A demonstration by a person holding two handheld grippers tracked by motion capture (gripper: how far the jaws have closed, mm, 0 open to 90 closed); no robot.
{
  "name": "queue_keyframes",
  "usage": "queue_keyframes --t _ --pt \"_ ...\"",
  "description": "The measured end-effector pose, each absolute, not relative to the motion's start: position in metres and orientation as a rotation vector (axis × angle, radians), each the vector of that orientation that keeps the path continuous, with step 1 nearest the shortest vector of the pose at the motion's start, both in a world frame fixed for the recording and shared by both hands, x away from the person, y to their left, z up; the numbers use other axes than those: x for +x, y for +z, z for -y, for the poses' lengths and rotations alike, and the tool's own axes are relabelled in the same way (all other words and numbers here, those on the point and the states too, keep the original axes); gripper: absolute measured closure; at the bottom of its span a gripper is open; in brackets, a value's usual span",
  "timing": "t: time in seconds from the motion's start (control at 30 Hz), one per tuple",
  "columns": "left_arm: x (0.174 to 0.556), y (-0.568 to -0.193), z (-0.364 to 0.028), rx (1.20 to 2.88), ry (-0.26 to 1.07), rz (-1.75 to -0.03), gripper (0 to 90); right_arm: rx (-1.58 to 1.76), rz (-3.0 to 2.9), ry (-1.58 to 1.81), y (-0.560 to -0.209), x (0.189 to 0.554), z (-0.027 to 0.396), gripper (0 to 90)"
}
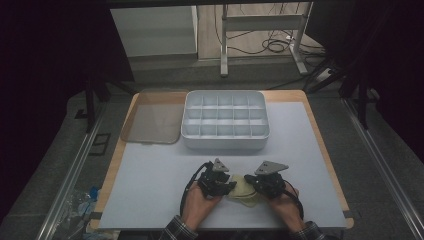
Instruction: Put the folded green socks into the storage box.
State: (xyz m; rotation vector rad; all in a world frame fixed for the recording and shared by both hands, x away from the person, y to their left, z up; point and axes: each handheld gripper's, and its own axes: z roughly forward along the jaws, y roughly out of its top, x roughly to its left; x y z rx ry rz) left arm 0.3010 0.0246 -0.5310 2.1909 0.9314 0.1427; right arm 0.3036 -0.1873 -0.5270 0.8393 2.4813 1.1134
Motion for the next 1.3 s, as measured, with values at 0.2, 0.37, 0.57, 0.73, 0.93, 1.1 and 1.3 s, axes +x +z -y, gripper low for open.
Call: queue_keyframes --t 0.2,0.37,0.57,0.73,0.93,1.1,1.3 --pt "0.304 -0.531 -0.024 2.183 0.058 -0.908 77.4 0.846 -2.487 1.114 -0.527 0.304 0.186 89.7" --pt "0.304 -0.532 -0.026 2.168 0.048 -0.877 84.7 0.843 -2.506 1.112 -0.525 0.303 0.186 89.6" --pt "0.303 -0.53 -0.029 2.143 0.054 -0.867 85.3 0.805 -2.539 1.103 -0.526 0.296 0.181 89.6" --pt "0.303 -0.525 -0.029 2.148 0.073 -0.848 85.3 0.801 -2.553 1.095 -0.523 0.294 0.179 89.5" --pt "0.303 -0.524 -0.029 2.143 0.082 -0.85 85.3 0.766 -2.588 1.126 -0.528 0.289 0.175 89.7" --pt "0.304 -0.523 -0.03 2.154 0.088 -0.832 85.2 0.744 -2.601 1.106 -0.523 0.285 0.173 89.6" --pt "0.306 -0.52 -0.029 2.157 0.09 -0.817 85.2 0.734 -2.621 1.131 -0.527 0.281 0.17 89.7"
